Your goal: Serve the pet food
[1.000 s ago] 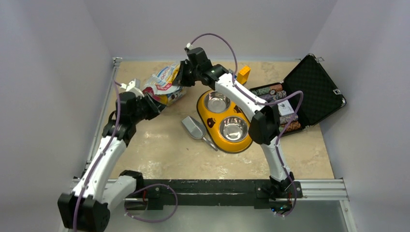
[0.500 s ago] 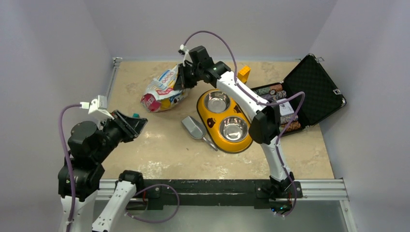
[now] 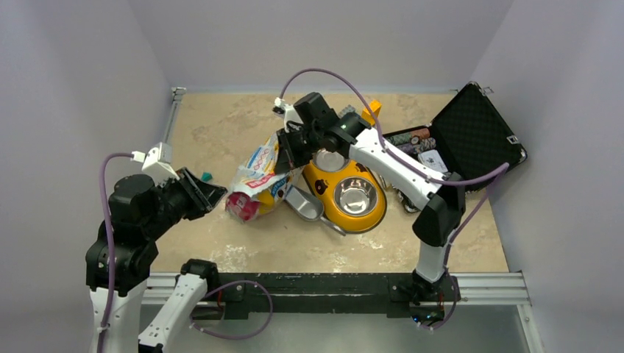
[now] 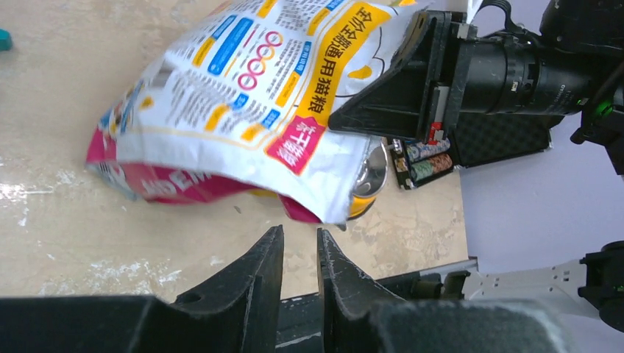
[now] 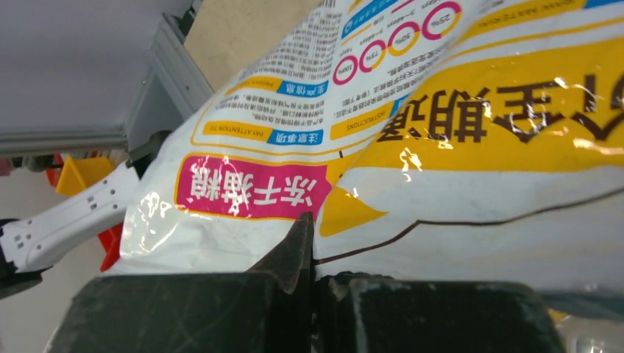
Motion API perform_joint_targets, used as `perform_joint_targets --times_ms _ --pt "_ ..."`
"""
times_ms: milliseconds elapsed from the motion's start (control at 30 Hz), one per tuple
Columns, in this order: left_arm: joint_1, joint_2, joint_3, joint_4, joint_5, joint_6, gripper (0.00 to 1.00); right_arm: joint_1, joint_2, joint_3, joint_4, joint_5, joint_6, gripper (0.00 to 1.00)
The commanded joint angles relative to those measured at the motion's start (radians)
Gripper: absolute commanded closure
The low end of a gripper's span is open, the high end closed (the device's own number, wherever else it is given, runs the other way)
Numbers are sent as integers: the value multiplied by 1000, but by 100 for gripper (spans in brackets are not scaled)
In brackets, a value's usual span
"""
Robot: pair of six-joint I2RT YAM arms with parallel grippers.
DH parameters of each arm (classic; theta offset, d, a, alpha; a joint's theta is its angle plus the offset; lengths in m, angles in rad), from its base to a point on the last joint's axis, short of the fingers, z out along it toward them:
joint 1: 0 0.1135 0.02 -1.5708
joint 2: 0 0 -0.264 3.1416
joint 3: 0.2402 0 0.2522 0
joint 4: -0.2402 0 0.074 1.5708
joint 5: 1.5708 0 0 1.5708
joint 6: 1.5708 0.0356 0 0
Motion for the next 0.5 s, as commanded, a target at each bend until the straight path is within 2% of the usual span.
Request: perform_joint_targets --times_ms 0,100,233,333,467 --pt "-3 33 -10 49 138 0 72 -6 -204 -45 114 -174 -20 100" --pt "-3 53 -50 82 211 -48 72 -20 -210 -48 108 -184 -28 100" --pt "-3 14 -118 174 233 -107 68 -24 -166 39 59 -202 -46 100" --pt "-4 27 -144 184 272 -117 67 -2 -109 121 67 -242 -1 100" --pt "-4 35 -185 186 301 -116 68 68 -47 201 88 -163 93 100"
